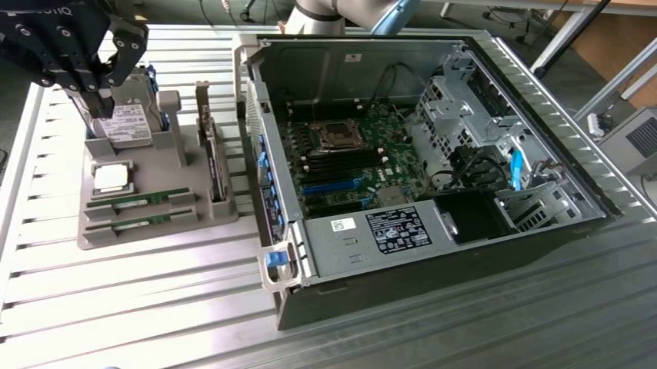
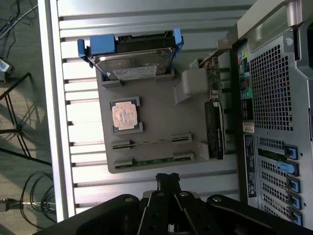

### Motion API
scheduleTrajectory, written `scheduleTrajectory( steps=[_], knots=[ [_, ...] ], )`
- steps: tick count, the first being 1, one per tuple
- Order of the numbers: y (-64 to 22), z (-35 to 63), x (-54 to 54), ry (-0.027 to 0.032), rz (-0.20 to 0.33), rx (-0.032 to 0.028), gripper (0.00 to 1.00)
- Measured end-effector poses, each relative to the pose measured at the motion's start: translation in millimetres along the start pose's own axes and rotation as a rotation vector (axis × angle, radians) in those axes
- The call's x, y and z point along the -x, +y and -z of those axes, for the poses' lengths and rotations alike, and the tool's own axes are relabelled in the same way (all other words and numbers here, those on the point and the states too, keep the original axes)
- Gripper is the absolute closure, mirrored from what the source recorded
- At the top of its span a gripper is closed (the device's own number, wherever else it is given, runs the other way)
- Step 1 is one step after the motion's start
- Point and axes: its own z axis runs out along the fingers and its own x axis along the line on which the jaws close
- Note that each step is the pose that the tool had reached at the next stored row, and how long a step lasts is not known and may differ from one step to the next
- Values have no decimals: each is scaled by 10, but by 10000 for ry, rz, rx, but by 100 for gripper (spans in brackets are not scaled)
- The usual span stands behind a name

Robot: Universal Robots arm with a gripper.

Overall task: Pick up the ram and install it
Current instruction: 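Pick up the ram and move it above insertion slot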

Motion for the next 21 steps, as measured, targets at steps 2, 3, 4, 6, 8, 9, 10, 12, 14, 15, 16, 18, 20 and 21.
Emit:
scheduleTrajectory(
  steps=[2, 3, 4, 6, 8, 9, 10, 12, 14, 15, 16, 18, 20, 21],
  knots=[
    [0, 0, 0, 0, 1, 0, 91],
    [0, 0, 0, 1, 29, 1, 91],
    [0, 0, 0, 11, 253, 9, 91],
    [0, 0, 0, 26, 609, 24, 91],
    [0, 1, 0, 44, 1045, 41, 91],
    [0, 1, 0, 55, 1308, 50, 91],
    [0, 0, 0, 67, 1619, 58, 91],
    [0, 0, 0, 81, 1954, 68, 91],
    [0, 0, 0, 95, 2312, 79, 91],
    [0, 0, 0, 100, 2422, 82, 91],
    [0, 0, 0, 111, 2690, 82, 91],
    [-1, 0, -1, 129, 3095, 73, 91],
    [0, 0, -2, 149, 3516, 54, 91],
    [0, 0, -2, 160, 3781, 40, 91]
  ],
)
